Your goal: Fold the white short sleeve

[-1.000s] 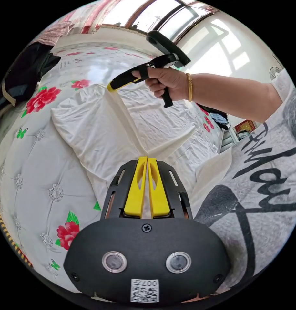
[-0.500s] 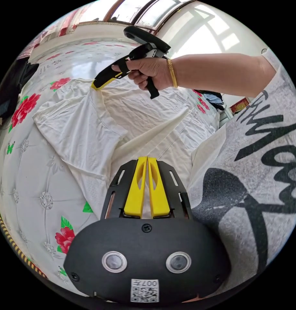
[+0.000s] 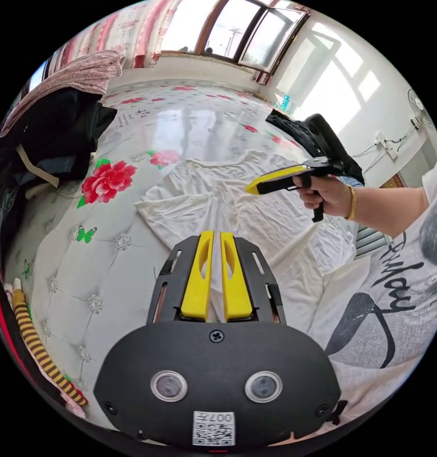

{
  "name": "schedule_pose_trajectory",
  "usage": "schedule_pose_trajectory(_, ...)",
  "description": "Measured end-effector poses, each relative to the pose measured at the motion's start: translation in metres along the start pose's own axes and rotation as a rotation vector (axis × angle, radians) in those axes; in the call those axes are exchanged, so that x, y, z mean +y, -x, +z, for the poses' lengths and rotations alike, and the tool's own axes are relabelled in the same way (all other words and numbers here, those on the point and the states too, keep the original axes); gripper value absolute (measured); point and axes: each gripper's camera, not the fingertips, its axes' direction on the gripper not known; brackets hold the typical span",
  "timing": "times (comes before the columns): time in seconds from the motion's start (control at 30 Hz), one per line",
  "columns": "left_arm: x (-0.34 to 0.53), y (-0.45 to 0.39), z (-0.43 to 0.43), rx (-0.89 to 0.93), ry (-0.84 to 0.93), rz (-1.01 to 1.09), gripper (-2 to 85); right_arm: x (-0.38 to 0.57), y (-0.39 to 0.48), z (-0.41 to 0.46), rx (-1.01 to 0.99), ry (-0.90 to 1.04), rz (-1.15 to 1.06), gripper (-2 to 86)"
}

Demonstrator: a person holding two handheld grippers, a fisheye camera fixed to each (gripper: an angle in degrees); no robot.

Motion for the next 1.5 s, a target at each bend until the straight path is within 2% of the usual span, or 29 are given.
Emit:
schedule_pose_trajectory(0.13,-0.032,0.018,0.020,0.017,0.016,0.007,0.1,0.019,0.021,0.013,-0.097,0.037,-0.069,3.0)
schedule_pose_trajectory(0.33,-0.067,0.022,0.069,-0.018,0.119,0.039,0.0,0.049,0.061,0.066,-0.067,0.194,-0.170,1.5)
schedule_pose_trajectory(0.4,-0.069,0.023,0.088,-0.065,0.170,0.025,-0.3,0.050,0.071,0.071,0.000,0.194,-0.216,0.4)
schedule_pose_trajectory(0.57,-0.069,0.036,0.094,-0.012,0.110,-0.079,-0.3,0.063,0.066,0.062,0.026,0.175,-0.219,0.0)
schedule_pose_trajectory(0.73,-0.080,0.041,0.096,-0.012,0.112,-0.077,3.4,0.083,0.050,0.051,-0.002,0.134,-0.163,0.7)
schedule_pose_trajectory(0.87,-0.096,0.038,0.059,0.100,-0.097,-0.080,5.0,0.108,0.027,0.004,0.000,-0.021,-0.056,1.7)
schedule_pose_trajectory(0.93,-0.111,0.033,0.054,0.144,-0.143,-0.071,4.8,0.128,0.001,-0.025,0.030,-0.107,0.047,2.3)
schedule_pose_trajectory(1.1,-0.202,-0.008,0.109,0.288,-0.019,0.126,6.1,0.232,-0.103,-0.121,0.232,-0.374,0.492,3.8)
schedule_pose_trajectory(1.2,-0.263,-0.047,0.157,0.385,0.070,0.267,7.1,0.292,-0.152,-0.149,0.215,-0.460,0.693,4.3)
schedule_pose_trajectory(1.3,-0.322,-0.078,0.210,0.539,0.156,0.283,7.6,0.335,-0.188,-0.158,0.081,-0.582,0.802,4.4)
schedule_pose_trajectory(1.5,-0.408,-0.130,0.303,0.704,0.317,0.243,9.0,0.350,-0.229,-0.148,0.039,-0.591,0.815,2.9)
